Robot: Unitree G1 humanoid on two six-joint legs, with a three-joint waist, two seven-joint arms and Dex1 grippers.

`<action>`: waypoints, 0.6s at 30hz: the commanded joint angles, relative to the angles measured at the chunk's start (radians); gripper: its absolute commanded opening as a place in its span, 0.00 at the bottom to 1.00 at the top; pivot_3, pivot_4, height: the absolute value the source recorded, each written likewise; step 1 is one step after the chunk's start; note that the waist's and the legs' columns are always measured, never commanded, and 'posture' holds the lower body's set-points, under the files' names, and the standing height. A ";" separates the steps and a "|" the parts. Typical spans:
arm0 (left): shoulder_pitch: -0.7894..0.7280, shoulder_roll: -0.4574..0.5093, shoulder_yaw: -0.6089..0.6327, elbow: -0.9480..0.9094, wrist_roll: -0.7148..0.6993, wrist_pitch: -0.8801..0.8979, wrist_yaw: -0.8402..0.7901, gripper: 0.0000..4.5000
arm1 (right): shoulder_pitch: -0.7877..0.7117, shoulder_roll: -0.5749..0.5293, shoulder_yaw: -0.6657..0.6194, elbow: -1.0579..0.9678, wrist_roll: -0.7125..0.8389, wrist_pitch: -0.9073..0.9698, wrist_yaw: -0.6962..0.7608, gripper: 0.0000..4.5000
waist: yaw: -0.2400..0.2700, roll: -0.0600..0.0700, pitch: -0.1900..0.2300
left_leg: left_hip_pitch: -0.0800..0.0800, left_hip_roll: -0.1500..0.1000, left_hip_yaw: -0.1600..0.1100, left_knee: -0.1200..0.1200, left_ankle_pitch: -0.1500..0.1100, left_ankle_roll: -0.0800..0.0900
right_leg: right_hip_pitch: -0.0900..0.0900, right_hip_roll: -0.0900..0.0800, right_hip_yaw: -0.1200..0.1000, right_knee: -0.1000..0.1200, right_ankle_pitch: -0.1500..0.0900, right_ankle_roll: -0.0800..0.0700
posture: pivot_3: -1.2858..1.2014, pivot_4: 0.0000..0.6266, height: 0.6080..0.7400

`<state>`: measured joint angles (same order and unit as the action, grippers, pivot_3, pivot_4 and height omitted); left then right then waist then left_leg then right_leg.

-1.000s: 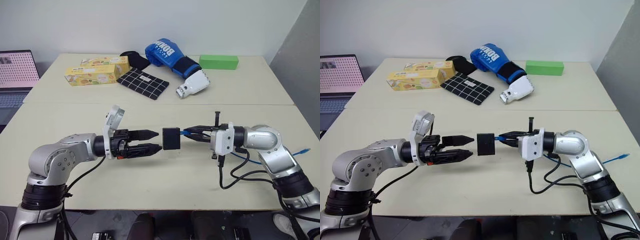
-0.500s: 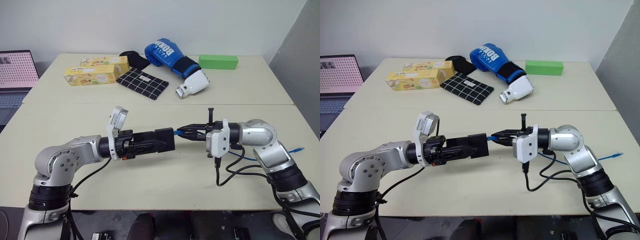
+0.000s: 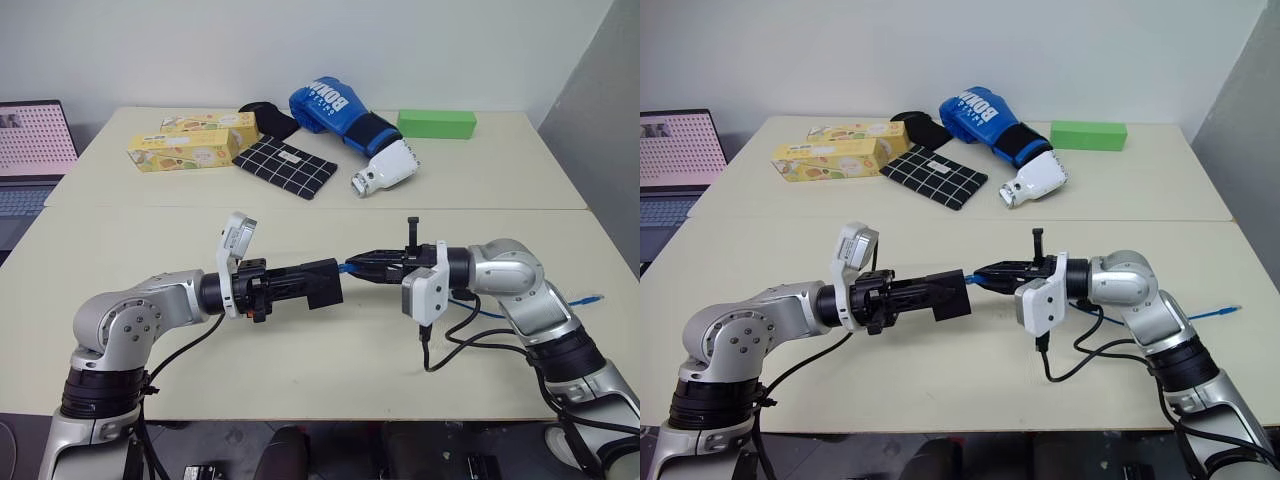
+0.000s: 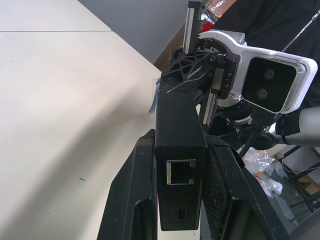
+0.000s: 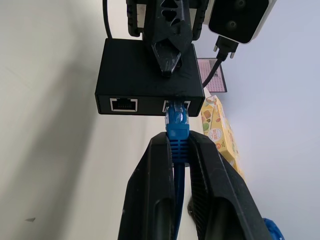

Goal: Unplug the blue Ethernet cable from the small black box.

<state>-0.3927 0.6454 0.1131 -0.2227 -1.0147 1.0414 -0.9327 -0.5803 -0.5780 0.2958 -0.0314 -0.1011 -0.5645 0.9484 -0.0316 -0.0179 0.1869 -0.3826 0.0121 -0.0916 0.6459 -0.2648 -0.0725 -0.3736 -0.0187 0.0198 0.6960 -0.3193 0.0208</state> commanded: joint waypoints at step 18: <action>-0.059 0.049 -0.137 0.044 0.229 -0.285 -0.293 0.18 | 0.028 -0.097 -0.140 -0.399 0.859 1.157 -0.083 0.81 | -0.002 0.000 0.000 | 0.000 0.000 -0.005 0.000 0.000 0.001 | 0.000 -0.001 0.000 0.000 0.000 0.000 | 0.52 0.24 1.00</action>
<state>-0.4378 0.6953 -0.0276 -0.1675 -0.7911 0.7920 -1.1920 -0.5342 -0.6985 0.1881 -0.4082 0.6820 0.4887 0.9262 -0.0336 -0.0175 0.1871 -0.3833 0.0119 -0.0959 0.6457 -0.2653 -0.0715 -0.3734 -0.0193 0.0186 0.6955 -0.3193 0.0205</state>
